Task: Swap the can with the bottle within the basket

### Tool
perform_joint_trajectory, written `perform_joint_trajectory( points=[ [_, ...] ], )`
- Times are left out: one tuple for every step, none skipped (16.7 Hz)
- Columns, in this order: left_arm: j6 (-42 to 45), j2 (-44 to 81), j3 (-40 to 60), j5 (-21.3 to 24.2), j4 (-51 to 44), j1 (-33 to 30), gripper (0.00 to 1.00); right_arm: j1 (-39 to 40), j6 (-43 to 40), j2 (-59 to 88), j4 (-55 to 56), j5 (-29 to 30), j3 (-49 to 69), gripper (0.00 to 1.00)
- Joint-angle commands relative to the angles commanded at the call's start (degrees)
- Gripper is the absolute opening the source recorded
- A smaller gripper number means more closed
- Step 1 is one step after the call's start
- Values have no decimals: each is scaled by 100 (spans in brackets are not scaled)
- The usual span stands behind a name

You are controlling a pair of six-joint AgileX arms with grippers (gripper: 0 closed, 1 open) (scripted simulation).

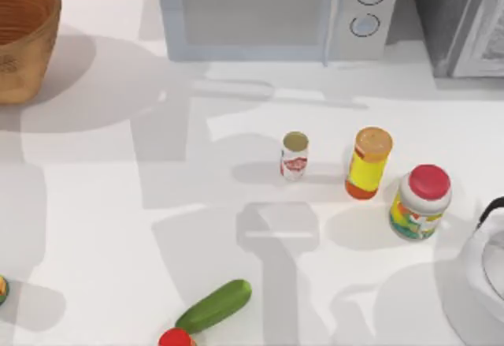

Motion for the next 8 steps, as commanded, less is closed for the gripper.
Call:
perform_joint_trajectory(
  points=[
    [-3, 84, 10, -12, 105, -23, 0, 0, 0, 0, 0, 0, 0, 100],
    [-6, 132, 21, -15, 168, -42, 0, 0, 0, 0, 0, 0, 0, 100],
    [-6, 138, 24, -15, 178, -45, 0, 0, 0, 0, 0, 0, 0, 100],
    [-6, 138, 24, -15, 178, -45, 0, 0, 0, 0, 0, 0, 0, 100],
    [-6, 138, 24, -15, 178, -45, 0, 0, 0, 0, 0, 0, 0, 100],
    [-6, 138, 24, -15, 178, -45, 0, 0, 0, 0, 0, 0, 0, 100],
    [-6, 138, 24, -15, 178, -45, 8, 0, 0, 0, 0, 0, 0, 100],
    [-6, 138, 24, -15, 178, -45, 15, 0, 0, 0, 0, 0, 0, 100]
  ],
)
